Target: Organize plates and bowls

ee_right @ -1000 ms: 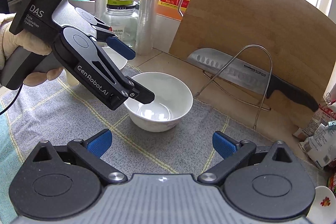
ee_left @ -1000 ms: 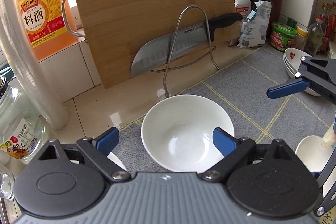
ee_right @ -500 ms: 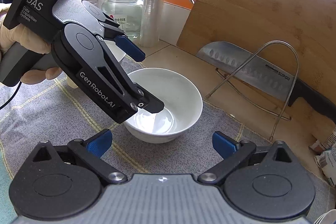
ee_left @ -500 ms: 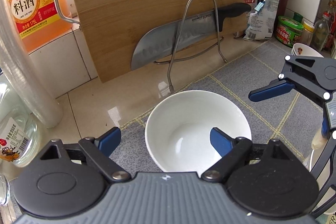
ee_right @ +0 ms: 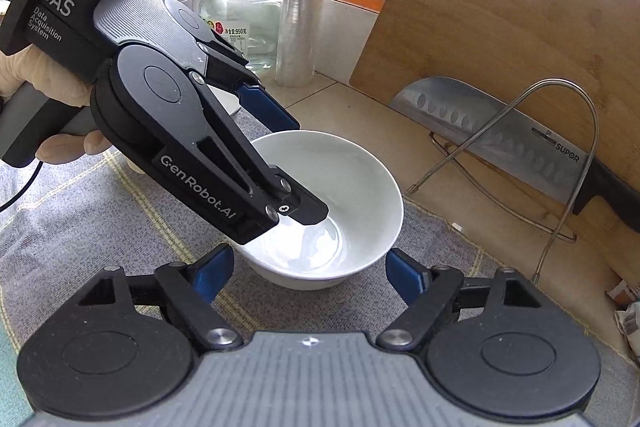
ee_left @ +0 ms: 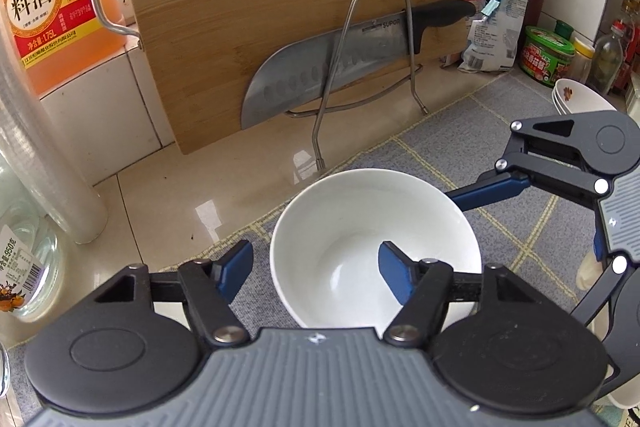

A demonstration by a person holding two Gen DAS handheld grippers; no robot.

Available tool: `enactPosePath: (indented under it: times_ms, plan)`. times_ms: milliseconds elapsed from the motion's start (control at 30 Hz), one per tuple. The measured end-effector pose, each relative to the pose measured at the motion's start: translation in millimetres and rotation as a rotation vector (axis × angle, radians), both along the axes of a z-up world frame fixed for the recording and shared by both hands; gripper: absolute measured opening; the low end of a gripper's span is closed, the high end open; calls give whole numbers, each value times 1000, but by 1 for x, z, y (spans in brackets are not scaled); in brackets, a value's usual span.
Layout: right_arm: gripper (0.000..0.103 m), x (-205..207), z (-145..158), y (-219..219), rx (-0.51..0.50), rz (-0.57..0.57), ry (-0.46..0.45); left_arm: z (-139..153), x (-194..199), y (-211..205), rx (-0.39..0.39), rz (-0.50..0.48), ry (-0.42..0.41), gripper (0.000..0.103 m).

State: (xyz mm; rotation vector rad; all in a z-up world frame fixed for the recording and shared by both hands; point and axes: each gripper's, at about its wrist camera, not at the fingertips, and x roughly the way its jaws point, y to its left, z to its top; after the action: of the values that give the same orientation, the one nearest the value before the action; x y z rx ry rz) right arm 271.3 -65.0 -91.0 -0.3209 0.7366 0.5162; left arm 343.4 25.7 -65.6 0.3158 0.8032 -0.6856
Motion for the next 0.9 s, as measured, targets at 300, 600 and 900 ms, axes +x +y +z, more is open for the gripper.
enactPosePath:
  times_ms: [300, 600, 900]
  plan:
    - [84, 1, 0, 0, 6, -1, -1, 0, 1, -3, -13, -26, 15, 57]
    - [84, 0, 1, 1, 4, -5, -1, 0, 1, -3, -15, -31, 20, 57]
    - [84, 0, 5, 1, 10, -8, 12, 5, -4, -3, -14, -47, 9, 57]
